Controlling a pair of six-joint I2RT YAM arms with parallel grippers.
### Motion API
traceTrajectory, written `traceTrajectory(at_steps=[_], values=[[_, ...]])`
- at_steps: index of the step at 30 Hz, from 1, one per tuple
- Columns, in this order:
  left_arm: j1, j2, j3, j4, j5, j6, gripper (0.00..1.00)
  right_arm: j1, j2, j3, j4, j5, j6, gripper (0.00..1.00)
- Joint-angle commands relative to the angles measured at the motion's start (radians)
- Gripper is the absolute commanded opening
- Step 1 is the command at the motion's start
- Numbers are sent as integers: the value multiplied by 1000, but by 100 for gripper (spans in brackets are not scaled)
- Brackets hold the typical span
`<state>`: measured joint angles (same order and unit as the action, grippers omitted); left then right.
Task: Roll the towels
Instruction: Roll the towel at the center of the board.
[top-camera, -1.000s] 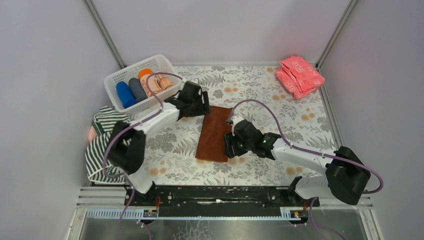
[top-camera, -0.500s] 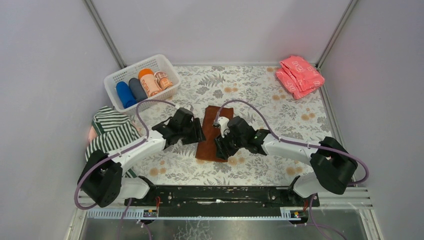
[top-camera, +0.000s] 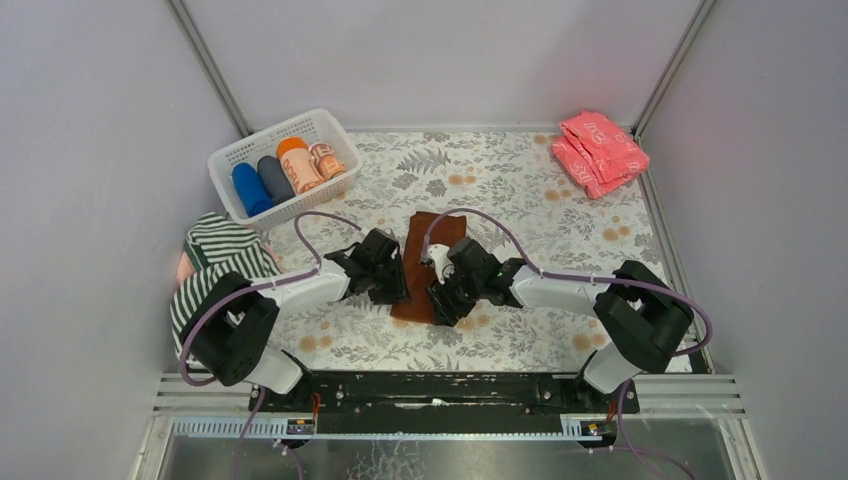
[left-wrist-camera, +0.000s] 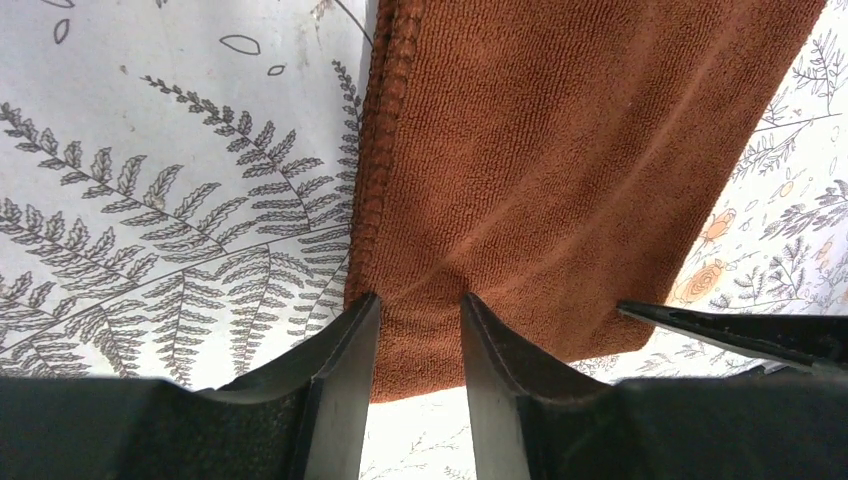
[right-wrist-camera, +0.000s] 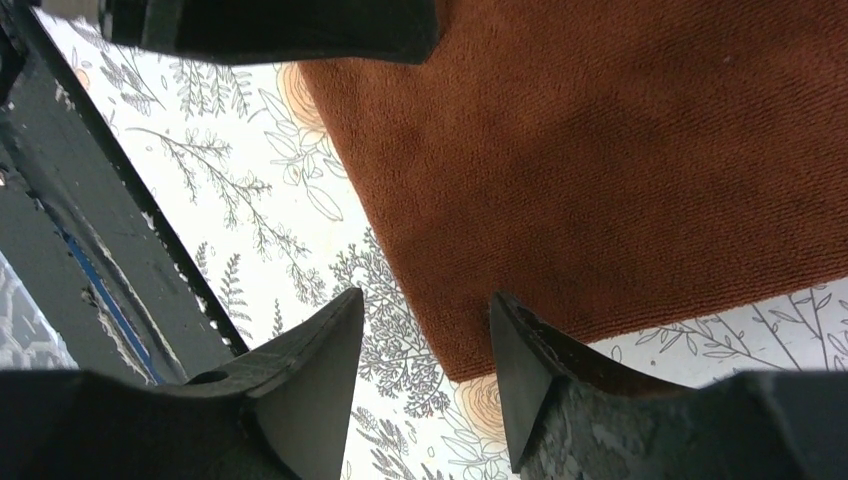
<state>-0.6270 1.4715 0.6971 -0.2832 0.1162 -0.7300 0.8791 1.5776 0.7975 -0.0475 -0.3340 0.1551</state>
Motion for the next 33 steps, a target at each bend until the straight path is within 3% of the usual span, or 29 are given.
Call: traceTrajectory(at_steps=[1,15,28,33], values=[[26,70,-1,7,-62,11,35,31,-30,56,-60,-6,-41,56],[60,45,26,-7,-83,88,38,145,57,178,-155,257,-148,56],[88,99,19,5,-91,104,38,218,80,154,-213,406,-169,54],[97,117,21,9,-91,107,38,246,161,186,-253,443,-195,52]])
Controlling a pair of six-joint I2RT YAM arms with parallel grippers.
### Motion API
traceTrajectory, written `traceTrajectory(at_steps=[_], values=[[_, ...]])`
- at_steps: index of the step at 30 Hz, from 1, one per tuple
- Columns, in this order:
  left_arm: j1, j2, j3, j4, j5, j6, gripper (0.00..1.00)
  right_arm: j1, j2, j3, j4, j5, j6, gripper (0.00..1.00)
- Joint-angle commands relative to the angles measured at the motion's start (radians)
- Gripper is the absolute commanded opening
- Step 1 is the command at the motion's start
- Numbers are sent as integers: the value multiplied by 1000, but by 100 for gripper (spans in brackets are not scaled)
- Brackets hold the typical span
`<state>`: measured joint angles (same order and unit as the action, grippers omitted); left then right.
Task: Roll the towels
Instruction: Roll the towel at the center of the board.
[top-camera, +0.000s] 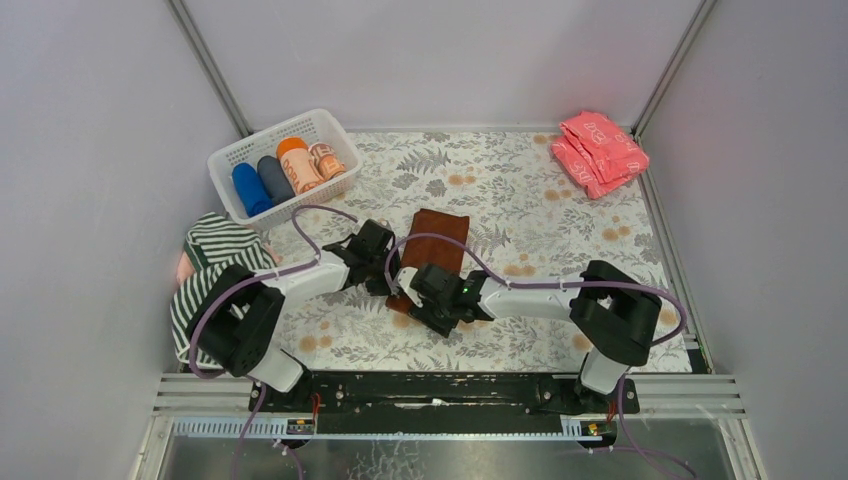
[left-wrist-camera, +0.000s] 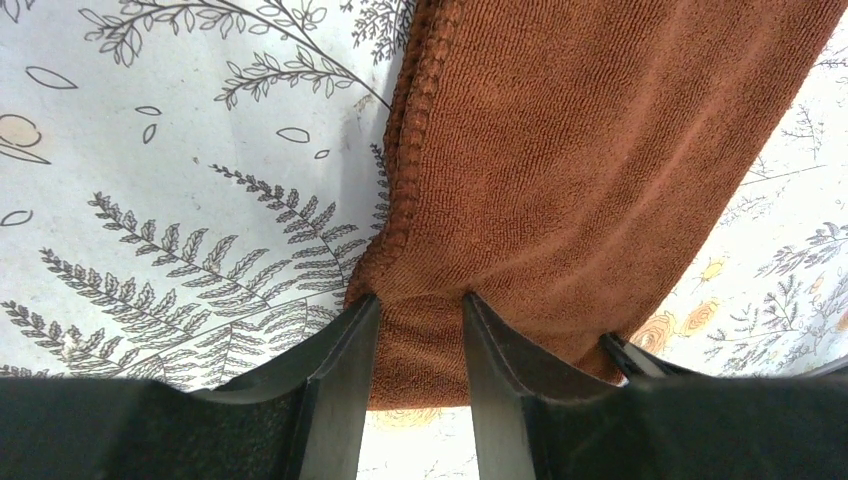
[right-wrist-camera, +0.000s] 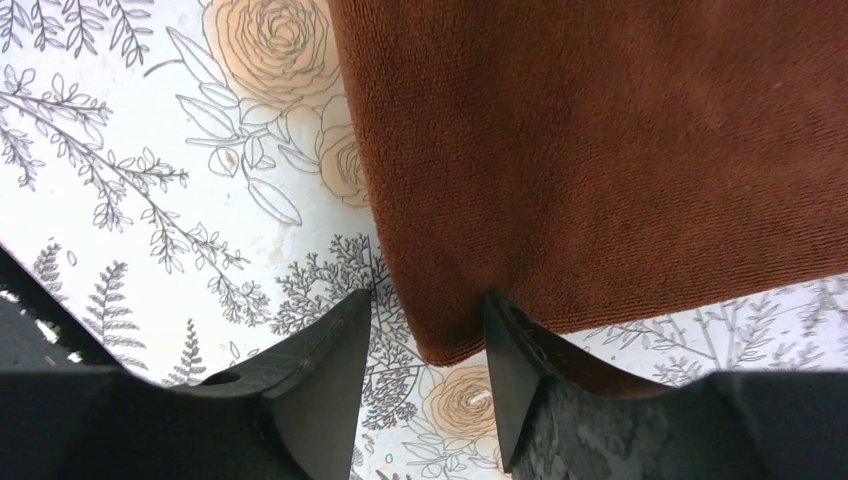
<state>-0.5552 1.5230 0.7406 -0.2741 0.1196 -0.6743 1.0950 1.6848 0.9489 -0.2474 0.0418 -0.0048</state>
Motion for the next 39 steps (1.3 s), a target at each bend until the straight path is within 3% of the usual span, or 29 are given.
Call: traceTrajectory(at_steps=[1,6,12,17,26,31,39], values=[[27,66,-24,0,-94,51,38,39,66,39,-62,74,-37,51],[39,57,-36,-8,-81,44,37,85,130,55,-90,109,-41,44],[78,-33,-70,-24,-59,12,41,94,187,77,-89,98,-21,18],[147,-152,-99,-60,-61,-27,52,92,151,79,-39,15,5,4],[193,-415,-165,-162,-49,-121,69,2,84,42,125,-282,143,1],[172,-409,-195,-128,41,-176,69,-25,69,20,162,-337,165,2],[135,-380,-227,-126,12,-247,70,-39,63,-5,195,-341,210,2]])
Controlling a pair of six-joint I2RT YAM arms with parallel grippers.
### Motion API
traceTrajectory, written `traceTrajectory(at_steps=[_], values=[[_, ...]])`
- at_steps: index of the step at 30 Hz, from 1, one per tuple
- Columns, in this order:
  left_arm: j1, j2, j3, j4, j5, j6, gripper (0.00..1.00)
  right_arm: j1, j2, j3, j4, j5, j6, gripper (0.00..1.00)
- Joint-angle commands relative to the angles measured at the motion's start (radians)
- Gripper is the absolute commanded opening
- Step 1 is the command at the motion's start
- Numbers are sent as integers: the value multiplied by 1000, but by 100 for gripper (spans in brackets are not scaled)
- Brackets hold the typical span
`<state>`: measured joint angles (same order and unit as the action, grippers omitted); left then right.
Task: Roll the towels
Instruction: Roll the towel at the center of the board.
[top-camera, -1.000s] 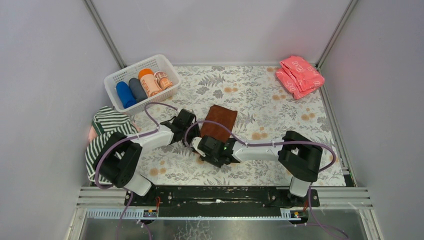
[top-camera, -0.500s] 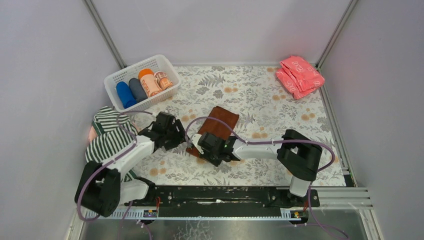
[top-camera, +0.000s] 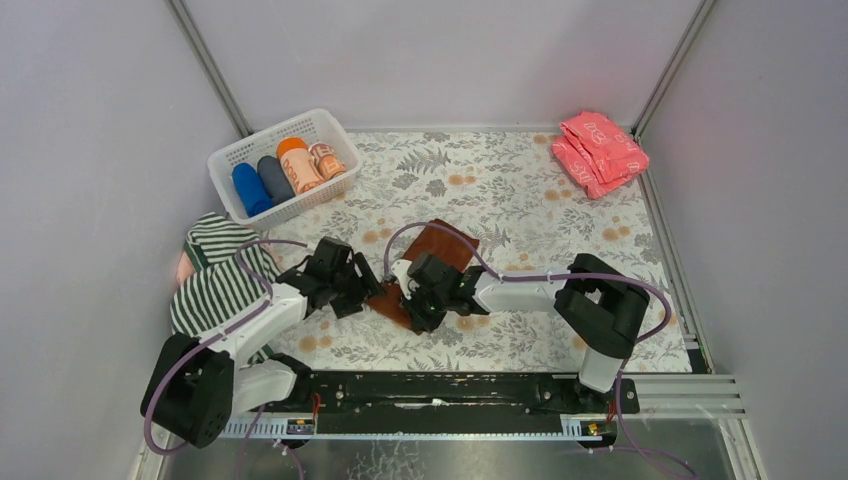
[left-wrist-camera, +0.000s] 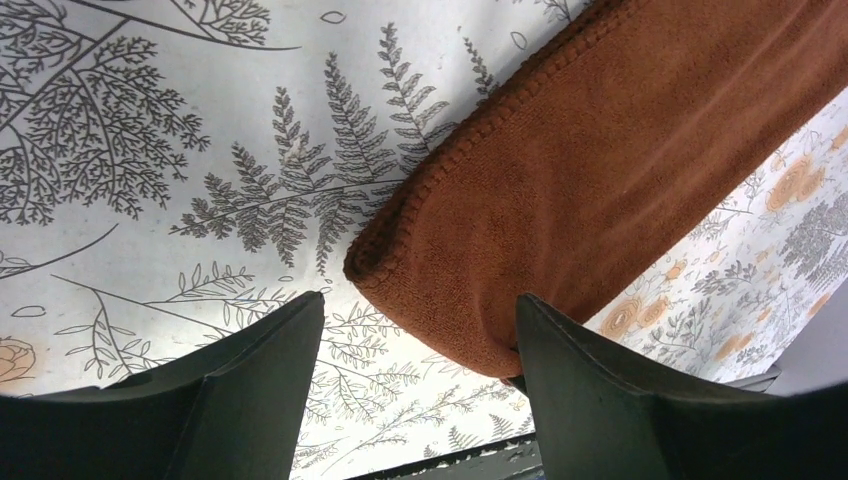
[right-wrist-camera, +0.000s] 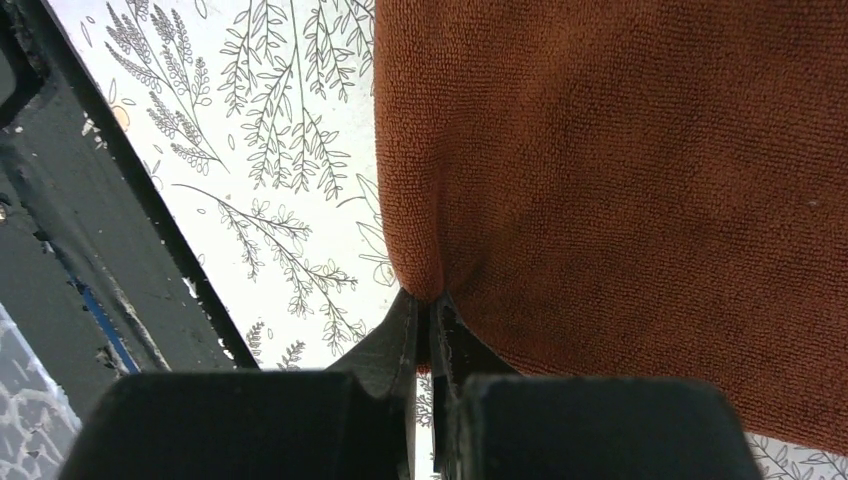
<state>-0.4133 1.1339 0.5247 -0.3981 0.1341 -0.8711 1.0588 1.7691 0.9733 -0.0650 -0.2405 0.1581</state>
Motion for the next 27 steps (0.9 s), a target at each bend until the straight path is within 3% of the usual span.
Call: traceTrajectory(at_steps=[1,7,12,20,24,27], values=[[-10,15,-11,-2,-12,-53,70,-4,-19,-34,21,-62,53,2],[-39,79,-2,11,-51,-72,69,-19,-26,-64,67,-65,94,2],[-50,127,-3,35,-83,-78,58,-36,-43,-91,109,-78,130,2],[-50,214,50,51,-157,-54,30,-49,-58,-125,158,-122,156,2],[-50,243,81,34,-178,-37,9,-63,-73,-149,192,-157,178,2],[-50,245,96,10,-198,-25,6,-79,-78,-167,230,-200,199,2]])
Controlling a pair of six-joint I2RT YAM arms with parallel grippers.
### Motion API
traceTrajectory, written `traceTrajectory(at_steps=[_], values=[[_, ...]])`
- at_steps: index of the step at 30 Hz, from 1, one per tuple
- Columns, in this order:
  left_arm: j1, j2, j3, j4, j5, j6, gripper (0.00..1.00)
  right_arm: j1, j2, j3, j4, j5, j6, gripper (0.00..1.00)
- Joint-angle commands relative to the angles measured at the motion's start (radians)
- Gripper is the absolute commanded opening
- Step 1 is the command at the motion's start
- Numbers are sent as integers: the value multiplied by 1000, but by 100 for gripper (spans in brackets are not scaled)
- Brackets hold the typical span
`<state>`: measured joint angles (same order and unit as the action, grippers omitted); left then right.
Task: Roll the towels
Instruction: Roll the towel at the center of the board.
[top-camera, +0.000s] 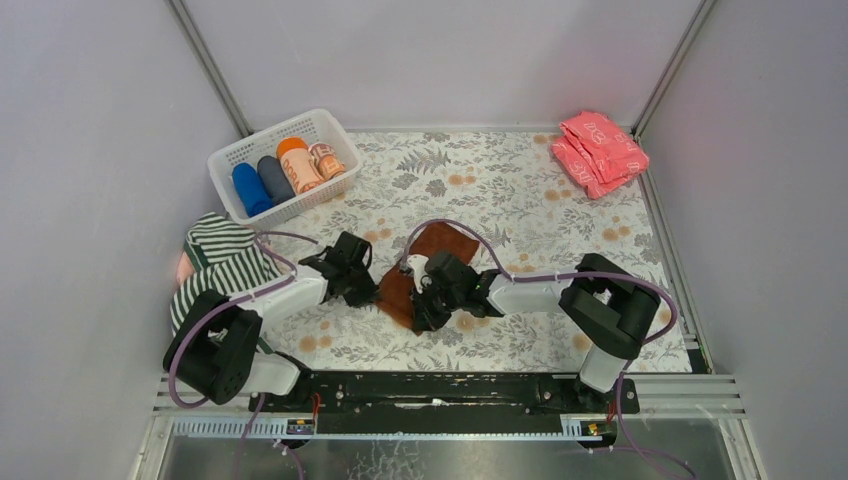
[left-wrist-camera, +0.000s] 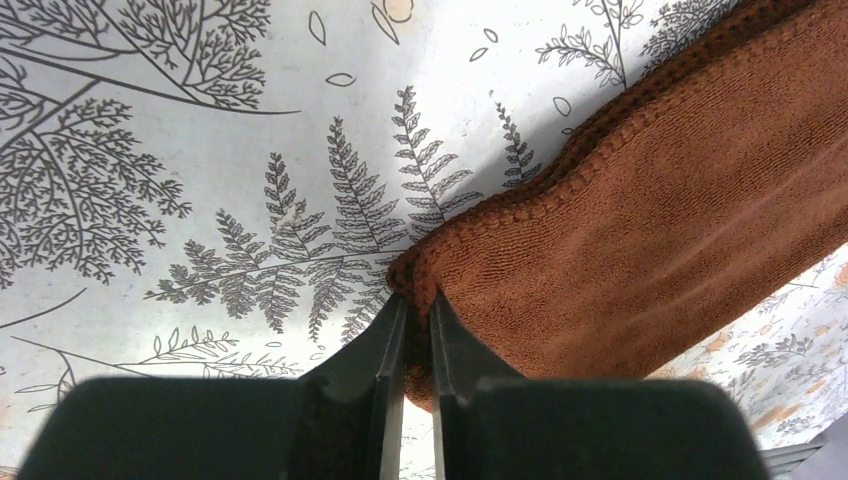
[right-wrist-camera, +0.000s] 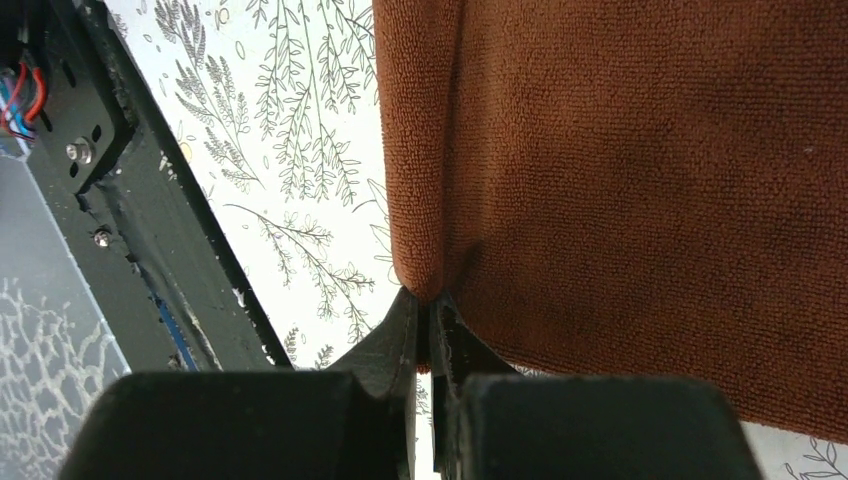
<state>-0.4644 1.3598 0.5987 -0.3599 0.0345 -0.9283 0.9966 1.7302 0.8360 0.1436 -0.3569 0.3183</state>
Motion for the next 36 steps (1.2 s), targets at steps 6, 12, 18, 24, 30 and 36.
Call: traceTrajectory(at_steps=[6,12,18,24,30,36], values=[[4,-19,35,-77,-131,42,36,-65,-29,-43,74,-192,92,3],[32,-129,17,-102,-128,28,60,-112,20,-36,121,-313,165,3],[40,-280,-37,-121,-77,1,76,-169,80,-25,162,-408,227,4],[41,-388,-95,-136,11,-23,78,-200,135,-25,171,-438,258,4],[40,-403,-153,-90,113,-38,79,-224,174,-29,187,-460,283,4],[41,-467,-195,-86,117,-69,75,-237,197,-32,206,-481,304,4]])
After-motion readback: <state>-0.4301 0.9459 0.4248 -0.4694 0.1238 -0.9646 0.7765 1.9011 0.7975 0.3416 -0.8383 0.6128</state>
